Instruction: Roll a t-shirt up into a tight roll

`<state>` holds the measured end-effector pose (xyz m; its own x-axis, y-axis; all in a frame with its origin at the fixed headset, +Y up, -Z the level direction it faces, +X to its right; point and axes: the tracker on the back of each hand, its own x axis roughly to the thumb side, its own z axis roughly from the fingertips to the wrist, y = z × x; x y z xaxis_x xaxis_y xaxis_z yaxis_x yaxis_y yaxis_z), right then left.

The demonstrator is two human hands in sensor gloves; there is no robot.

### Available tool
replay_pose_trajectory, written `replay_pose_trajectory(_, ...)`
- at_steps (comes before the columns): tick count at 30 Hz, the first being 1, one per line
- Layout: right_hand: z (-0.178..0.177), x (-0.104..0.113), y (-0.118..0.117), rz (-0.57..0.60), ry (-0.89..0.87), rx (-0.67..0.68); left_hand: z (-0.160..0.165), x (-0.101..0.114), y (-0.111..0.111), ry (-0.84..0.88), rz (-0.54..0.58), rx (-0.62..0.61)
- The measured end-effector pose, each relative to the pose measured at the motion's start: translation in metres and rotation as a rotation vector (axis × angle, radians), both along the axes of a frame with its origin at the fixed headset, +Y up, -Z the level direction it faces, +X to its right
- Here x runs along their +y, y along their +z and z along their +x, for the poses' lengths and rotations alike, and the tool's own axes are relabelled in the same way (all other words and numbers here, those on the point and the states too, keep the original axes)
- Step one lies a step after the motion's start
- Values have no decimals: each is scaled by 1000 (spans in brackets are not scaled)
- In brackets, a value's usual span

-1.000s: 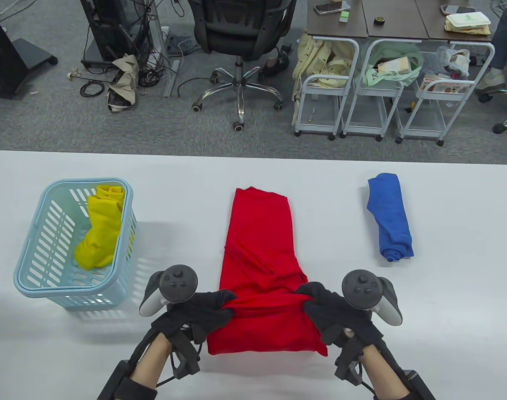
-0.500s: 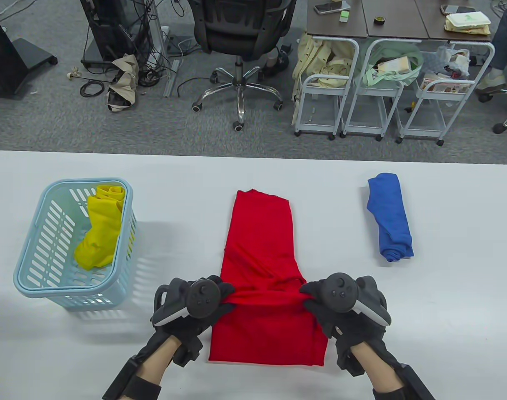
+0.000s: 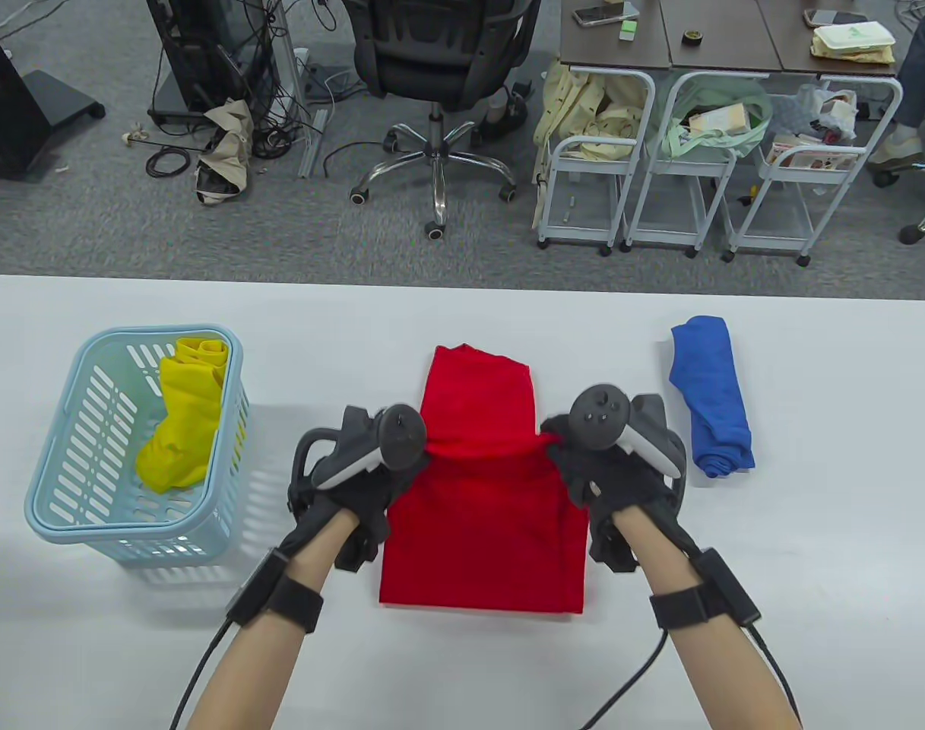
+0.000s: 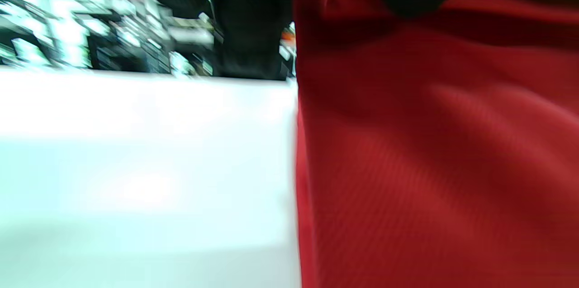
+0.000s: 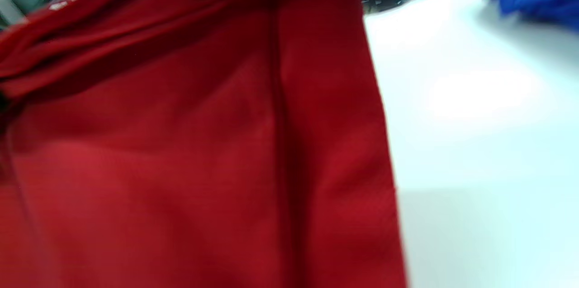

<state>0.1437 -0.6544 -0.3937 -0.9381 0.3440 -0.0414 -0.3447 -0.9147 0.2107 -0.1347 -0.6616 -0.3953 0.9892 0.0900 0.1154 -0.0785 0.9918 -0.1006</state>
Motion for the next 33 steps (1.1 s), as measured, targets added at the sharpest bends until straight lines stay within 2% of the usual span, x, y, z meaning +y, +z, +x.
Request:
replay_pose_trajectory(2,0,10,-10,13,94,-76,1,10,-9,9,36,40)
replay_pose_trajectory(4,-2,8,-5,2,114,-57,3,11,-4,27,37,22)
replay_pose_trajectory(6,-6,-2,8,-14,158,15,6,0,10,19,26,-56)
replay_pose_trajectory(8,-11,-18,26,-54,153,109,10,-21,29,-27,-76,-168)
replay_pose_trajectory(10,-18,-40,49,-167,78,258,13,-51,50,-58,-263,-313)
replay_pose_trajectory(11,-22,-52,62,-220,48,334,13,-65,60,-68,-339,-345)
replay_pose_trajectory(13,-26,-72,85,-322,83,418,10,-89,79,-94,-412,-329)
replay_pose_trajectory(15,-24,-92,104,-399,209,477,5,-109,95,-155,-483,-330)
replay_pose_trajectory(17,-17,-94,115,-395,232,501,1,-105,104,-156,-443,-342)
replay_pose_trajectory(20,-5,-85,128,-371,127,485,-4,-87,115,-61,-427,-322)
replay_pose_trajectory(23,6,-79,137,-230,136,459,-9,-74,130,19,-285,-329)
replay_pose_trajectory(24,7,-81,139,-227,151,455,-6,-73,134,24,-278,-354)
replay_pose_trajectory(28,4,-98,134,-243,258,504,8,-80,140,-130,-227,-468)
replay_pose_trajectory(31,-1,-100,135,-199,321,509,15,-91,142,-251,-239,-496)
replay_pose_trajectory(33,-1,-99,138,-192,329,507,18,-91,143,-309,-188,-506)
